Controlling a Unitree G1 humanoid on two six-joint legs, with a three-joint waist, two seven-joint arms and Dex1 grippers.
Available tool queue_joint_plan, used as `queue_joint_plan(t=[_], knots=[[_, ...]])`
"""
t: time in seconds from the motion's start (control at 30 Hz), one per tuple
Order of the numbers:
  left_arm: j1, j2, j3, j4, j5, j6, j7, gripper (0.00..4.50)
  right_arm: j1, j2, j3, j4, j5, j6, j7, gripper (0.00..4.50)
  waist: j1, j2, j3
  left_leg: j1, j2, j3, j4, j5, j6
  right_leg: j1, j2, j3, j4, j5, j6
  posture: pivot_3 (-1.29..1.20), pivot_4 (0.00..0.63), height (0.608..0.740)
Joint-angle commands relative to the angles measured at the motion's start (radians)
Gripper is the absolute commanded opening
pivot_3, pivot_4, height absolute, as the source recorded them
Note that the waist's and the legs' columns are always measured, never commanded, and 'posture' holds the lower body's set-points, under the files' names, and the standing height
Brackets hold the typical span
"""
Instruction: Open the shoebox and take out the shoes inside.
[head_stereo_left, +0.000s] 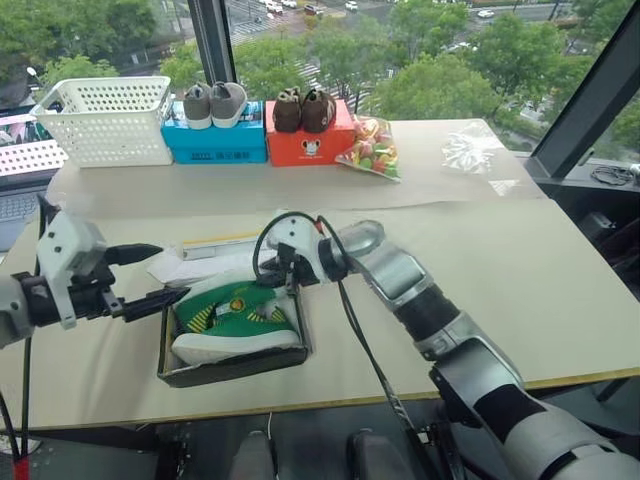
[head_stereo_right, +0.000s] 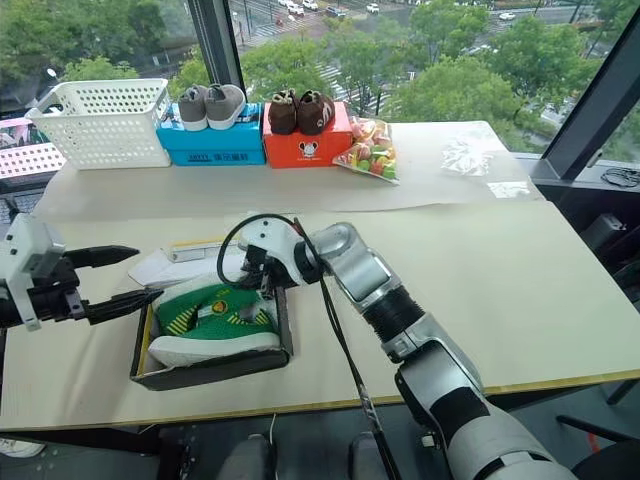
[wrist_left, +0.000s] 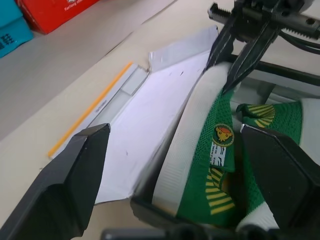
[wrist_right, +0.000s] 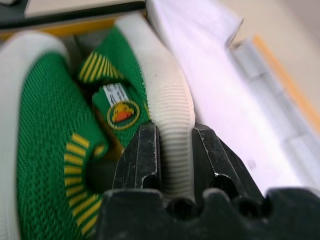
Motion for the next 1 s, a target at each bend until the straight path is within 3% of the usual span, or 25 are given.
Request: queue_joint_plan(t=[0.03,0.2,0.3,0.43,1.0], knots=[[-0.049,0.004,-0.034,0.025,0.008,-0.039,0.001,4.50,-0.049,-0.011,-0.045,-0.076,-0.022,-0.138,-0.043,0.42,-0.001,0.000,0.000,0.000,0.000,0.000,0.000,0.000,0.000,0.000,0.000,0.000,0.000,0.000,0.000,0.00,0.150,0.740],[-0.101,0.001,-0.086,0.063,0.017,-0.062,-0.003,4.50,-0.065,-0.009,-0.074,-0.075,-0.018,-0.112,-0.083,0.42,-0.003,0.000,0.000,0.000,0.000,0.000,0.000,0.000,0.000,0.000,0.000,0.000,0.000,0.000,0.000,0.00,0.150,0.740],[-0.122,-0.002,-0.113,0.089,0.025,-0.081,-0.011,4.50,-0.063,0.002,-0.115,-0.016,0.023,0.024,-0.101,0.42,-0.003,0.000,0.000,0.000,0.000,0.000,0.000,0.000,0.000,0.000,0.000,0.000,0.000,0.000,0.000,0.00,0.150,0.740],[-0.160,-0.013,-0.150,0.118,0.037,-0.102,-0.015,4.50,0.005,-0.049,-0.019,0.050,-0.047,0.070,-0.051,0.42,0.002,0.000,0.000,0.000,0.000,0.000,0.001,0.000,0.000,0.000,0.000,0.000,0.000,0.000,0.000,0.00,0.150,0.740],[-0.178,-0.030,-0.189,0.139,0.047,-0.129,-0.019,4.50,-0.061,-0.021,-0.294,-0.002,0.214,0.475,-0.117,0.42,-0.002,0.000,0.000,-0.001,0.000,0.000,0.000,0.000,0.000,0.000,0.000,0.000,0.000,0.000,0.000,0.00,0.150,0.740]])
